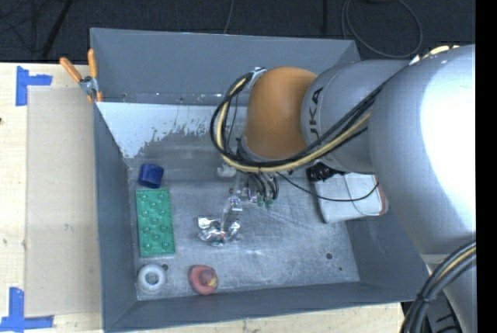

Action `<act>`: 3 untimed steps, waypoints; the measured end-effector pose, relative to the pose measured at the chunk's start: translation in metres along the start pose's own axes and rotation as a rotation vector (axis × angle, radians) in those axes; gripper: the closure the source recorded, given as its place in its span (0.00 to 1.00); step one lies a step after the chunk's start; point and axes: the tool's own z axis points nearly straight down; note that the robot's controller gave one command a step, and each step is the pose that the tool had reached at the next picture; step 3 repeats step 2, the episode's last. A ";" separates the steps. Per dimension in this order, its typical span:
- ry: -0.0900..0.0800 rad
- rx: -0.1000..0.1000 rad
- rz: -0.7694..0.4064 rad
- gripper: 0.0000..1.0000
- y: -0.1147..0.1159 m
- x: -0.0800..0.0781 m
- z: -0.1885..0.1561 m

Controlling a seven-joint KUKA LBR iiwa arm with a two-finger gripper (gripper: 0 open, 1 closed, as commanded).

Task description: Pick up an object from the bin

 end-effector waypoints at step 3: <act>0.000 0.007 -0.006 1.00 0.001 -0.002 -0.029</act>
Offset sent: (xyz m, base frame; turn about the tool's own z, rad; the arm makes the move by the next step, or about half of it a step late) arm 0.0000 0.0000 0.0000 0.0000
